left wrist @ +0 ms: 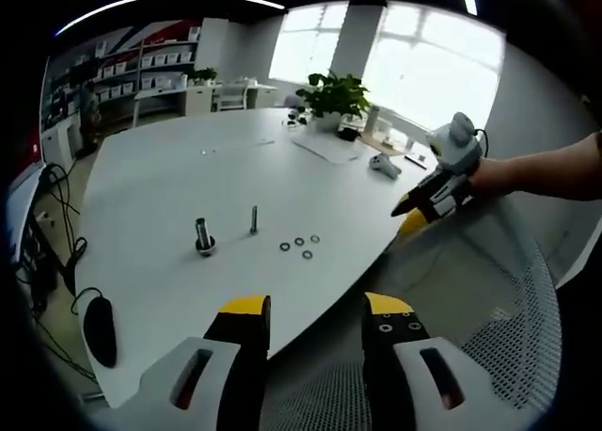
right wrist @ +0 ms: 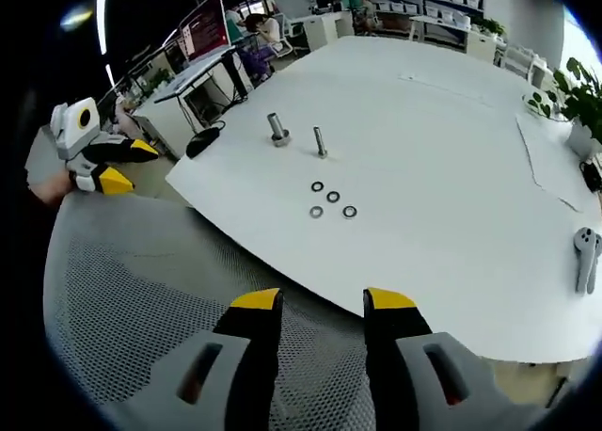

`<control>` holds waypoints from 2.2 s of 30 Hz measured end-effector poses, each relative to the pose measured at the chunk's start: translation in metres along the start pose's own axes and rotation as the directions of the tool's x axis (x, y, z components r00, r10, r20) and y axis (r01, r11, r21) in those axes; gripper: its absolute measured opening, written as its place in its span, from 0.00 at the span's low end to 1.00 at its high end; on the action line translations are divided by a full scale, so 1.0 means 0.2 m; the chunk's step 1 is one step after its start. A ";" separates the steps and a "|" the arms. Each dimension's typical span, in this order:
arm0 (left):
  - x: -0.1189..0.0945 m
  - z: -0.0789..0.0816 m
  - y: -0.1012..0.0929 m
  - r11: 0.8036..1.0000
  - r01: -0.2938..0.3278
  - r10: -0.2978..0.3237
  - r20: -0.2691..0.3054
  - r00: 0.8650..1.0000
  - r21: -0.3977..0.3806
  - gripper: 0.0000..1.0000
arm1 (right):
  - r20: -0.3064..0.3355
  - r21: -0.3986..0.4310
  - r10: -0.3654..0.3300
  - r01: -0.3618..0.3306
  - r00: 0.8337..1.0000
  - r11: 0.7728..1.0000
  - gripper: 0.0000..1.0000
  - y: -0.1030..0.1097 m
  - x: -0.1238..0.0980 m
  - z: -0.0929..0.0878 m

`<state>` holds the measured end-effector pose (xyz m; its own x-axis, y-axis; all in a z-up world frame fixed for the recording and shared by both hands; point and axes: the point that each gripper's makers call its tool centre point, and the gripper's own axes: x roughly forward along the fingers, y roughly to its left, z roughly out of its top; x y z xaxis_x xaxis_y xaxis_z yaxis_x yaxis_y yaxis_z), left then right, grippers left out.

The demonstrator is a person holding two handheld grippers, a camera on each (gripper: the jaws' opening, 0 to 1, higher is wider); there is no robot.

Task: Place the washer onto the threaded stud by aligning its center hole with the stud, sliding it down to the base, and recovering from edge contact or off-axis alignment until the washer reaches the visible bottom stop.

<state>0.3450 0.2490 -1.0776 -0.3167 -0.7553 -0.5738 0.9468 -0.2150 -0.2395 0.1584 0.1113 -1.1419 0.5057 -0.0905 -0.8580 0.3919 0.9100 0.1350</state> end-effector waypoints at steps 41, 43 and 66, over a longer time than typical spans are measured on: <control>0.00 -0.02 0.00 1.000 -0.009 0.009 -0.020 1.000 0.013 0.35 | -0.125 -0.007 0.008 -0.009 0.992 1.000 0.30 0.11 0.60 0.26; 0.00 -0.02 0.00 1.000 -0.008 0.009 -0.023 1.000 0.012 0.35 | -0.165 -0.021 -0.039 0.036 0.986 0.999 0.29 0.04 0.64 0.21; 0.00 -0.03 0.00 1.000 -0.008 0.008 -0.037 0.999 -0.001 0.34 | -0.192 -0.044 -0.145 0.139 0.971 0.989 0.18 -0.12 0.68 0.26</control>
<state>0.3446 0.2534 -1.0820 -0.3111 -0.7339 -0.6039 0.9492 -0.2083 -0.2358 0.2586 0.0558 -1.2366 0.2864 -0.1424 -0.9475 0.4242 0.9055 -0.0079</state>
